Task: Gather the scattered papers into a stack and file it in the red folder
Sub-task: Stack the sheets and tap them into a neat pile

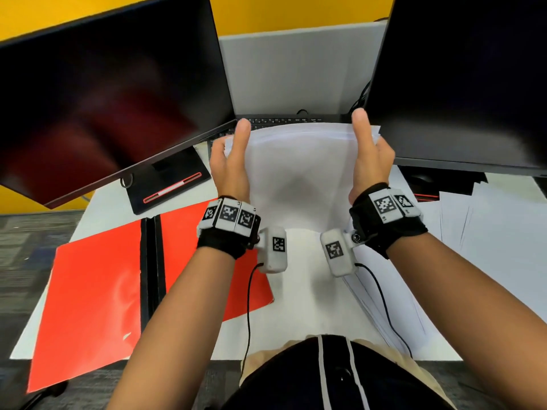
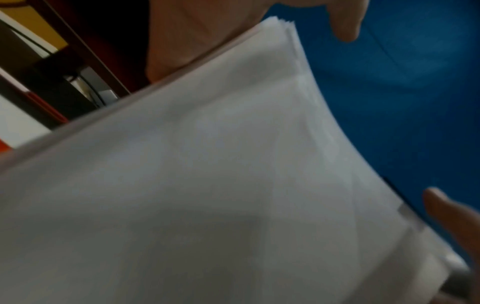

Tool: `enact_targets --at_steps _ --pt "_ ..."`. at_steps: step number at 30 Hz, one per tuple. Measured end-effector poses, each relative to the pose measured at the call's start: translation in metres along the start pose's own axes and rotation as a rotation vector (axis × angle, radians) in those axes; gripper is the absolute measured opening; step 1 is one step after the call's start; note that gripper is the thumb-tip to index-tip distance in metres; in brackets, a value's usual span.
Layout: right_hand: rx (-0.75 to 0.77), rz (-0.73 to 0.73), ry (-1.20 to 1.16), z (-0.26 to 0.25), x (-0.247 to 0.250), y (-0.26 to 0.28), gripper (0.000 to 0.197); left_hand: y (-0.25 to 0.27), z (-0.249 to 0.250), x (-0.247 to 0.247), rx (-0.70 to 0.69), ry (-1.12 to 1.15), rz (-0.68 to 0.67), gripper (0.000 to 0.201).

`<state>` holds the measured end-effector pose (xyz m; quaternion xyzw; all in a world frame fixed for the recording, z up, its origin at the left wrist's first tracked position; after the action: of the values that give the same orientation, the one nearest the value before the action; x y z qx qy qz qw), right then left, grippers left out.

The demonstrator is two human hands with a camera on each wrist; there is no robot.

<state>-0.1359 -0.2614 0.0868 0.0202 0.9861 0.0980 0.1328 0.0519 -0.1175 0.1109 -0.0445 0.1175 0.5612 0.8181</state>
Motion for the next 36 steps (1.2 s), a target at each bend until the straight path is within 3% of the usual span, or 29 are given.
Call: enact_targets --at_steps 4,9,12,17,24,26,30,34,36 --pt "0.053 0.038 -0.011 -0.006 0.001 0.003 0.035 -0.013 0.001 -0.006 0.076 -0.055 0.105 0.045" --pt "0.09 0.053 0.023 -0.006 0.003 0.005 0.037 -0.019 -0.004 -0.001 0.091 -0.114 0.108 0.028" --pt "0.18 0.065 0.081 -0.014 0.004 0.005 0.028 -0.02 -0.008 0.002 0.069 -0.086 0.113 0.037" --pt "0.29 0.062 0.12 -0.02 0.002 0.007 0.021 -0.018 -0.01 0.002 0.067 -0.076 0.104 0.03" --pt "0.243 0.046 0.108 -0.012 0.006 0.008 0.025 -0.019 -0.011 0.007 0.064 -0.023 0.096 0.027" --pt "0.248 0.044 0.123 -0.01 0.008 0.008 0.024 -0.019 -0.011 0.007 0.072 -0.022 0.101 0.039" --pt "0.289 0.027 0.119 -0.01 0.008 0.01 0.024 -0.018 -0.012 0.004 0.071 -0.005 0.054 0.042" --pt "0.366 -0.17 0.029 -0.006 0.008 0.013 0.042 -0.019 -0.055 0.012 0.214 0.129 -0.067 0.092" --pt "0.374 -0.277 0.037 0.007 0.012 0.014 0.056 -0.015 -0.075 0.021 0.227 0.104 -0.095 0.082"
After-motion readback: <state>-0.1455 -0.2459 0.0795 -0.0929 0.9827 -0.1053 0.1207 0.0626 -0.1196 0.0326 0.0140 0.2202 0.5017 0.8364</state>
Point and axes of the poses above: each hand's wrist, its own y-axis away from the middle knuckle, its own x-axis out of the back of the hand, z = x × y, the point moved 7 cm from there along -y, towards the middle knuckle, and after that the axes turned 9 degrees about z, right-handed, at the moved point
